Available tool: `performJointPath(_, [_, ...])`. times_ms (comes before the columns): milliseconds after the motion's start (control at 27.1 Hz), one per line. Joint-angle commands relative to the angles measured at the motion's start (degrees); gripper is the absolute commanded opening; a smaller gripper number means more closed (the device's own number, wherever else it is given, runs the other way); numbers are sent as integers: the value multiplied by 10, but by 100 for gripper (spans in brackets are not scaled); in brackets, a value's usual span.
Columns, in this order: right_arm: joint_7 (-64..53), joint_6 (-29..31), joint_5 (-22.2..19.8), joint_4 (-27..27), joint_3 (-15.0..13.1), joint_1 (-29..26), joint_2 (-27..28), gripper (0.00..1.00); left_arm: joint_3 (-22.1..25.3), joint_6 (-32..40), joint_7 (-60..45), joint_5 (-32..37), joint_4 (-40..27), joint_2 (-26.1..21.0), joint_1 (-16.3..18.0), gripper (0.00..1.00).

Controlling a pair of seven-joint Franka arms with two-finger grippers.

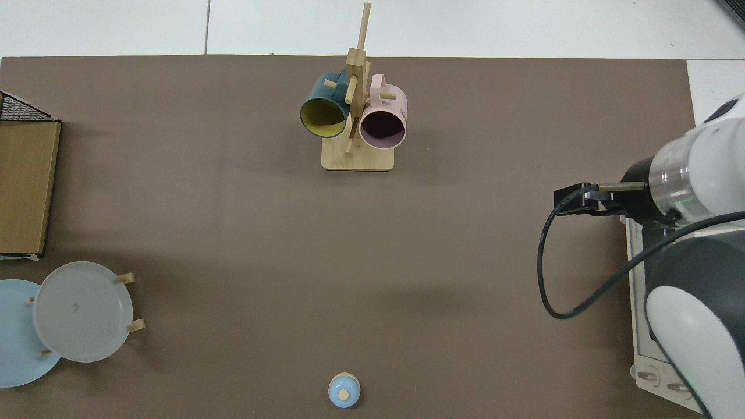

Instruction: Put markers into pen holder

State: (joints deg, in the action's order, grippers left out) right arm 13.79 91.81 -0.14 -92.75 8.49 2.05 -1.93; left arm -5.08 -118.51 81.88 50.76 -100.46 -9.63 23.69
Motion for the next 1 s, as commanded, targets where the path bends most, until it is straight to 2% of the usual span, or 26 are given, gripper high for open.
performJointPath(0, [-16,6,13,1,5,-11,-2,99,-4,-15,13,-9,-10,7,6,90])
performJointPath(960, [-16,6,14,1,5,-11,-2,99,-5,-16,14,-10,4,9,5,92])
